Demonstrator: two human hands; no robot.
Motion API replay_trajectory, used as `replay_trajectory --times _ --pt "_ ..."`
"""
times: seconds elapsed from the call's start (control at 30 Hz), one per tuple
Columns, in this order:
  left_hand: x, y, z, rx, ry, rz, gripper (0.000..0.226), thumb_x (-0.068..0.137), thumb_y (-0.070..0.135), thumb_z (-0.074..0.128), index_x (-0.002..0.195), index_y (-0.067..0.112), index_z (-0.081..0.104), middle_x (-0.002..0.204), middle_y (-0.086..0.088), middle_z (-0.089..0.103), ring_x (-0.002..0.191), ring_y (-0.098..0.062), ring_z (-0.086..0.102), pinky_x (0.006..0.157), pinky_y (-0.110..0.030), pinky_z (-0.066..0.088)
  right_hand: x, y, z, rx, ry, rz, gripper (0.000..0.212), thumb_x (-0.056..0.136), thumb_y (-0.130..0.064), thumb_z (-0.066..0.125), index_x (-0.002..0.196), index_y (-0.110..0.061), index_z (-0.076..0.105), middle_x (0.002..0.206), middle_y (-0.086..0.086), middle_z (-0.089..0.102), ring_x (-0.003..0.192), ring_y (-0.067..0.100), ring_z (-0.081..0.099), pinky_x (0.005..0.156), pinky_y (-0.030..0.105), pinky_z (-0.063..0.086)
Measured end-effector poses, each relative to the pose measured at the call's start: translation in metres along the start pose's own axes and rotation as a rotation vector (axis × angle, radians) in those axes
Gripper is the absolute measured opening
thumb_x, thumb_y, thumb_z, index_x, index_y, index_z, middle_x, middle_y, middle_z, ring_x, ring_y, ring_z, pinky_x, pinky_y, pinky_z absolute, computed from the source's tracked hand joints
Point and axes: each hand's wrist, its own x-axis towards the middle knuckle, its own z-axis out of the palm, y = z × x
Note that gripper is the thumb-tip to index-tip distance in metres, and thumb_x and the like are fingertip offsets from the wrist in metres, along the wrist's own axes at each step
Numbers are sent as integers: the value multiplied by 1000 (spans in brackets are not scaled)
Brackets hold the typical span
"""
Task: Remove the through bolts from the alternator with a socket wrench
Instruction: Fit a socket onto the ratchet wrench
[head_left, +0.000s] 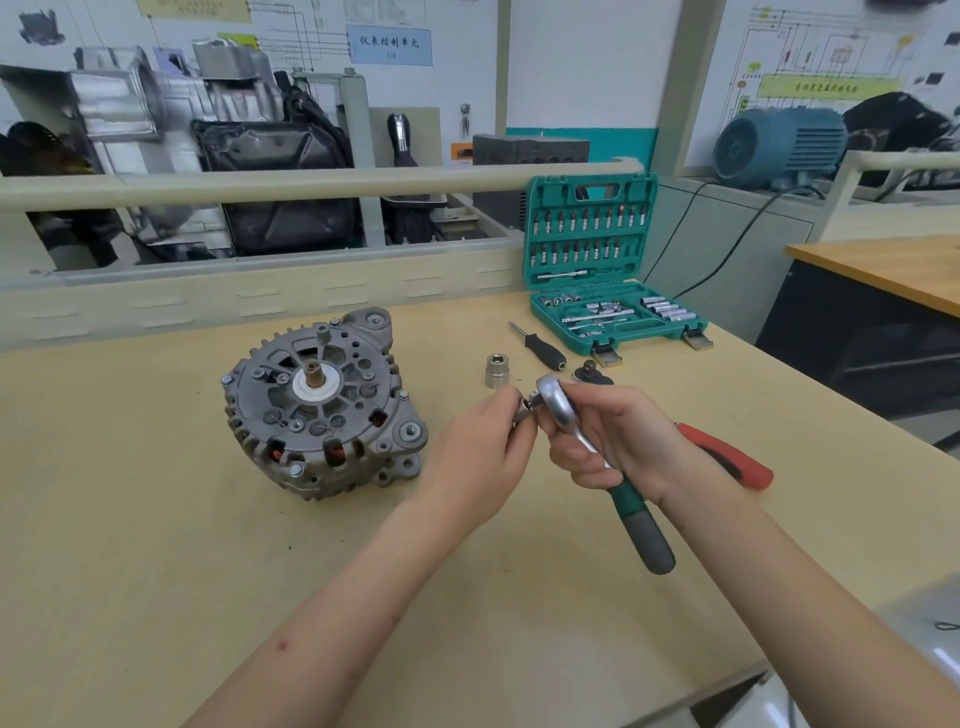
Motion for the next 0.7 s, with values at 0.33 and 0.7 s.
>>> replay_trajectory --times 0.33,0.7 --pt "-6 -4 -2 54 -126 -18 29 91 13 43 66 20 31 55 6 31 59 -26 33 52 -31 14 -3 -1 2 -210 17 114 31 82 -34 41 67 -7 46 42 2 42 33 9 32 32 14 18" --pt "-2 4 0 -78 -344 -225 24 89 13 42 79 -7 50 74 -19 53 67 -23 40 57 -33 30 -4 13 14 -726 259 94 56 96 -48 18 57 -16 40 35 -5 39 30 9 26 36 14 20"
